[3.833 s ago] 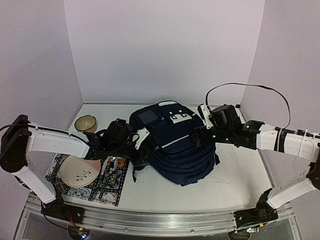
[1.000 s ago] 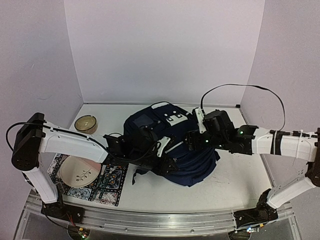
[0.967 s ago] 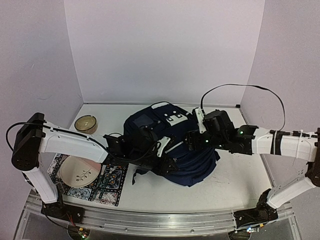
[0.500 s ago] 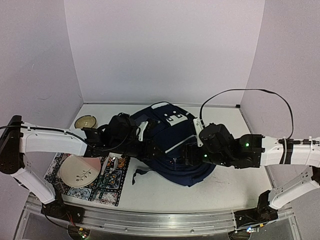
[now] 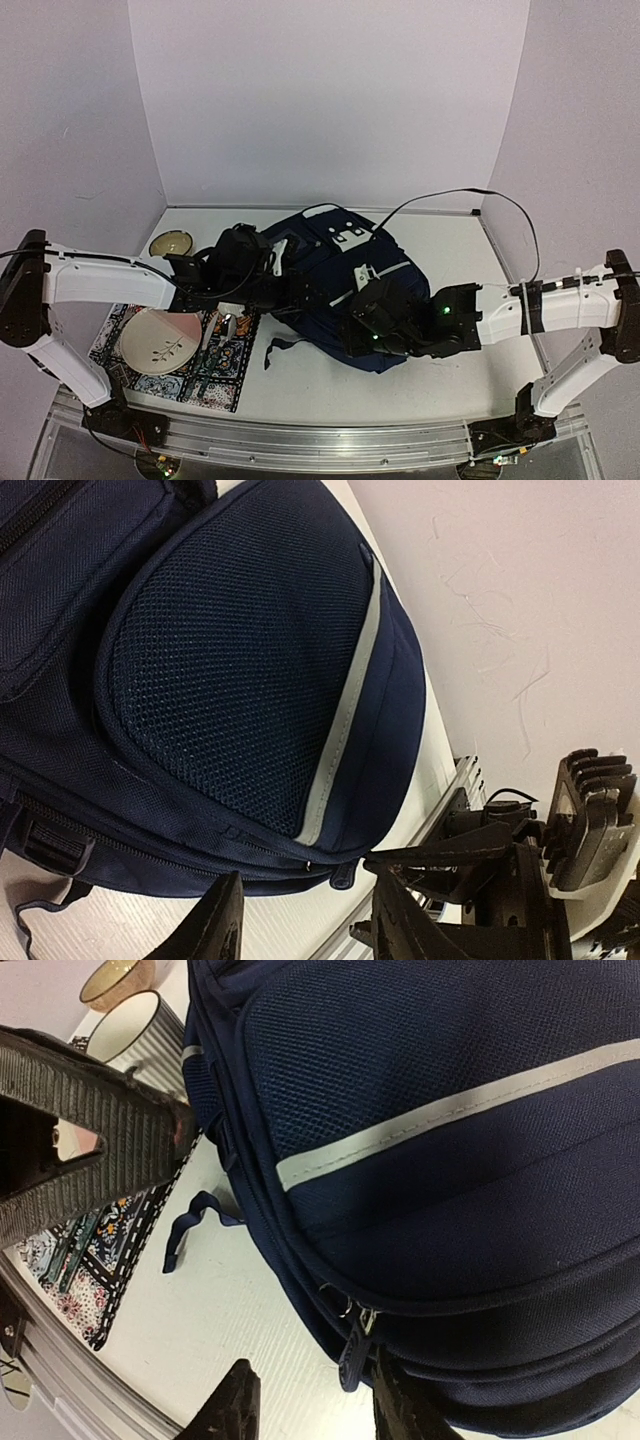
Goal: Pack the student bag
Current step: Grab the second largest pocket of the student bag.
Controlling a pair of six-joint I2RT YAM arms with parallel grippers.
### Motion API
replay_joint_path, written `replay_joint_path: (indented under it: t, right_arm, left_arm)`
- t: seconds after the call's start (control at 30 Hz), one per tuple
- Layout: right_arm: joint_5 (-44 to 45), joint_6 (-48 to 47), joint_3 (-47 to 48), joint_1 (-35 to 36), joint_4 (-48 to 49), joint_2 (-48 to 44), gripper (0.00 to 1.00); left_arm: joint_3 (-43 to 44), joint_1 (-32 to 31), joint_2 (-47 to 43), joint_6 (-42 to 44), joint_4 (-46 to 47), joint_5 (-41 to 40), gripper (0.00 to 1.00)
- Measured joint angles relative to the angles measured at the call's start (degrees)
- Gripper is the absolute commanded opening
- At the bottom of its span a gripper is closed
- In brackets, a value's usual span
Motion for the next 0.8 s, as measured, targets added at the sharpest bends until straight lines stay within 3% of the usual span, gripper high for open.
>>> replay_joint_path:
  t: [0.13,0.33,0.57,0.7,0.8]
  right_arm:
    - [0.3,1.3,0.0,0.0,0.0,1.2,0.27]
    - [1.0,2.5,0.0,0.0,0.0,2.9,0.03]
    - [1.1,2.0,0.6,0.0,-1.8,3.0,0.00]
    - [1.1,1.2,0.9,0.0,-2.1,3.0,0.00]
    - [1.1,0.2,1.1,0.0,-2.6,3.0,0.00]
  left_arm:
    - [0.0,0.0,1.7,-1.2,1.0,0.0,0.46]
    - [0.1,0.0,4.9,-2.8,1.7,0.6,0.46]
    - [0.6,0.0,6.2,-3.8,2.3,1.6,0.43]
    - [2.1,0.0,7.5,-4.6,3.0,1.7,0.31]
    - [2.4,0.0,8.5,-5.1,3.7,1.8,0.10]
